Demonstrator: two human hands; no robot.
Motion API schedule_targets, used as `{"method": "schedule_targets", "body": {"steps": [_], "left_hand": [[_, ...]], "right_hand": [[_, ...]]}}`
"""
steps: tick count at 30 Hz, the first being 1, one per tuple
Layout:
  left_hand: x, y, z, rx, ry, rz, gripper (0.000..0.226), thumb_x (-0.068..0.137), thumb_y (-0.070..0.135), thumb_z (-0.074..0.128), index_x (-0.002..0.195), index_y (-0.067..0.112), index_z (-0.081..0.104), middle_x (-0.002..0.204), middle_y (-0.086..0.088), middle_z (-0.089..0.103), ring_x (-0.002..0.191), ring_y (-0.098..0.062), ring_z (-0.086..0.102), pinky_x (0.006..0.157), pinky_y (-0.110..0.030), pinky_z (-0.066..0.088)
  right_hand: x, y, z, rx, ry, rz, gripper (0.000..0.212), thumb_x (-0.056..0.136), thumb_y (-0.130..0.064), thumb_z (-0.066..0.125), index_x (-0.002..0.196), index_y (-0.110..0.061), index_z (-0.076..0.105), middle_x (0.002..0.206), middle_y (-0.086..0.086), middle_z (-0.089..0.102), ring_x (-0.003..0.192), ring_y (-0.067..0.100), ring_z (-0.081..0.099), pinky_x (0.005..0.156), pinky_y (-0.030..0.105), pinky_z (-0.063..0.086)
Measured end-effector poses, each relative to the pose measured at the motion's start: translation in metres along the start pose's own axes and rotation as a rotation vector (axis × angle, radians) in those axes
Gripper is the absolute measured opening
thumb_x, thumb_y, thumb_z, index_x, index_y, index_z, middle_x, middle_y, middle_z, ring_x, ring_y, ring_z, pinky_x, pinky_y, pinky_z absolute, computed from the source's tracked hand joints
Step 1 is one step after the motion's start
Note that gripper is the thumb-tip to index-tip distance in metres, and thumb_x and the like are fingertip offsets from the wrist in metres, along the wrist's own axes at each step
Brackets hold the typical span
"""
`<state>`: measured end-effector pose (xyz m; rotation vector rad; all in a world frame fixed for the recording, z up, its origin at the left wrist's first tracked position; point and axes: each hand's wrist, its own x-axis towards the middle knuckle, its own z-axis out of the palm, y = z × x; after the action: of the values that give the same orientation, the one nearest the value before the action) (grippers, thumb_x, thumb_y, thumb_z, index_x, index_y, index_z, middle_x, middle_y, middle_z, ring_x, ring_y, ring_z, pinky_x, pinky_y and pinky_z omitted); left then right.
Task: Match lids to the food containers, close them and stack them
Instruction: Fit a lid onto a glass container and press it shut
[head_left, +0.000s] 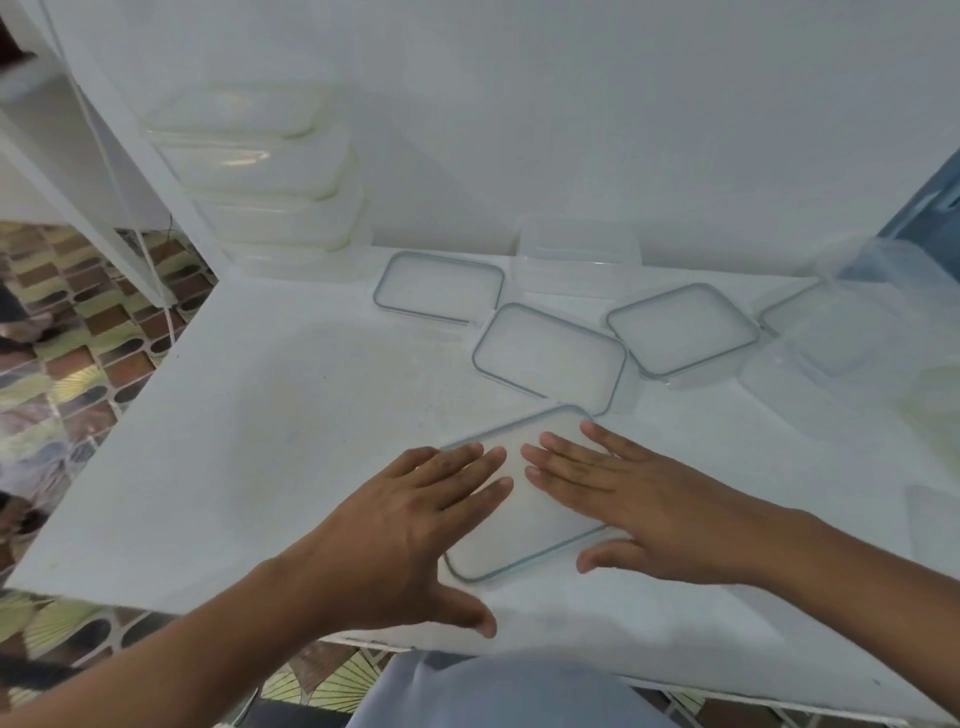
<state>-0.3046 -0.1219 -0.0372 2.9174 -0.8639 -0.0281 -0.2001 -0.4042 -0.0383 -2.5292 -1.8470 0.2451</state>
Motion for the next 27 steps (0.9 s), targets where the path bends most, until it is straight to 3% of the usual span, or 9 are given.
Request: {"method": "schedule_targets", "body": {"steps": [8,11,14,16,18,19,21,24,27], "left_hand": [[-0.014,0.016,-0.014,0.046,0.012,0.038,0.077,0.086,0.076,0.058,0.141,0.022,0.061,0.155,-0.007,0.049,0.131,-0.022,0.052,0.107,-0.039,0.038],[-0.011,0.017,-0.012,0.025,0.047,0.049,0.064,0.088,0.067,0.064,0.135,0.025,0.065,0.151,-0.008,0.054,0.124,-0.024,0.055,0.1,-0.042,0.045],[-0.005,0.016,-0.003,-0.086,0.127,0.042,0.06,0.089,0.069,0.065,0.133,0.028,0.065,0.156,-0.006,0.048,0.132,-0.028,0.05,0.098,-0.047,0.045],[-0.002,0.014,0.007,-0.117,0.117,-0.053,0.082,0.086,0.079,0.058,0.148,0.026,0.052,0.166,-0.01,0.03,0.148,-0.031,0.034,0.109,-0.051,0.038],[-0.002,0.012,0.017,-0.137,0.062,-0.151,0.108,0.083,0.087,0.05,0.163,0.019,0.024,0.172,-0.01,0.004,0.158,-0.029,0.007,0.122,-0.056,0.021],[-0.002,0.013,0.019,-0.148,0.035,-0.172,0.115,0.083,0.088,0.048,0.165,0.017,0.011,0.172,-0.009,-0.005,0.159,-0.027,-0.003,0.123,-0.057,0.013],[-0.001,0.015,0.018,-0.127,-0.006,-0.184,0.118,0.084,0.09,0.041,0.164,0.015,-0.001,0.171,-0.007,-0.015,0.158,-0.025,-0.012,0.121,-0.057,0.001],[-0.001,0.02,0.009,-0.062,-0.08,-0.199,0.119,0.083,0.094,0.029,0.163,0.014,-0.009,0.168,-0.003,-0.026,0.155,-0.019,-0.022,0.12,-0.057,-0.01],[-0.001,0.02,0.001,0.025,-0.125,-0.176,0.117,0.085,0.093,0.027,0.163,0.009,0.006,0.172,-0.008,-0.007,0.158,-0.022,-0.007,0.118,-0.062,-0.001]], "right_hand": [[0.002,0.025,-0.009,-0.104,0.016,-0.016,0.084,0.089,-0.021,0.074,0.158,-0.024,0.027,0.165,-0.01,0.022,0.154,0.01,0.012,0.124,0.047,0.016],[0.007,0.023,-0.01,-0.152,0.057,0.061,0.086,0.086,-0.008,0.072,0.157,-0.032,0.029,0.164,-0.007,0.025,0.154,0.018,0.014,0.123,0.049,0.021],[0.009,0.005,-0.004,-0.024,0.151,0.219,0.087,0.081,0.003,0.064,0.155,-0.032,0.034,0.163,0.001,0.028,0.153,0.019,0.019,0.121,0.045,0.027],[0.006,-0.012,-0.008,0.196,0.145,0.301,0.072,0.094,-0.009,0.044,0.159,-0.029,0.019,0.167,-0.006,0.01,0.154,0.005,0.001,0.125,0.035,0.017],[0.0,-0.029,-0.019,0.428,0.015,0.357,0.064,0.105,-0.026,0.028,0.157,-0.031,-0.008,0.163,-0.019,-0.021,0.144,-0.007,-0.027,0.125,0.028,-0.002],[-0.002,-0.036,-0.025,0.469,-0.067,0.366,0.068,0.107,-0.04,0.029,0.155,-0.031,-0.018,0.158,-0.022,-0.034,0.139,-0.008,-0.037,0.123,0.027,-0.009],[-0.004,-0.046,-0.031,0.388,-0.162,0.36,0.1,0.093,-0.077,0.033,0.149,-0.027,-0.033,0.149,-0.018,-0.05,0.133,-0.001,-0.048,0.118,0.028,-0.02],[0.0,-0.054,-0.026,0.275,-0.165,0.35,0.132,0.073,-0.094,0.041,0.146,-0.019,-0.038,0.144,-0.008,-0.057,0.131,0.011,-0.054,0.115,0.03,-0.028],[0.003,-0.052,-0.02,0.22,-0.138,0.348,0.134,0.075,-0.092,0.045,0.147,-0.012,-0.036,0.146,-0.001,-0.056,0.132,0.014,-0.054,0.111,0.03,-0.029]]}}
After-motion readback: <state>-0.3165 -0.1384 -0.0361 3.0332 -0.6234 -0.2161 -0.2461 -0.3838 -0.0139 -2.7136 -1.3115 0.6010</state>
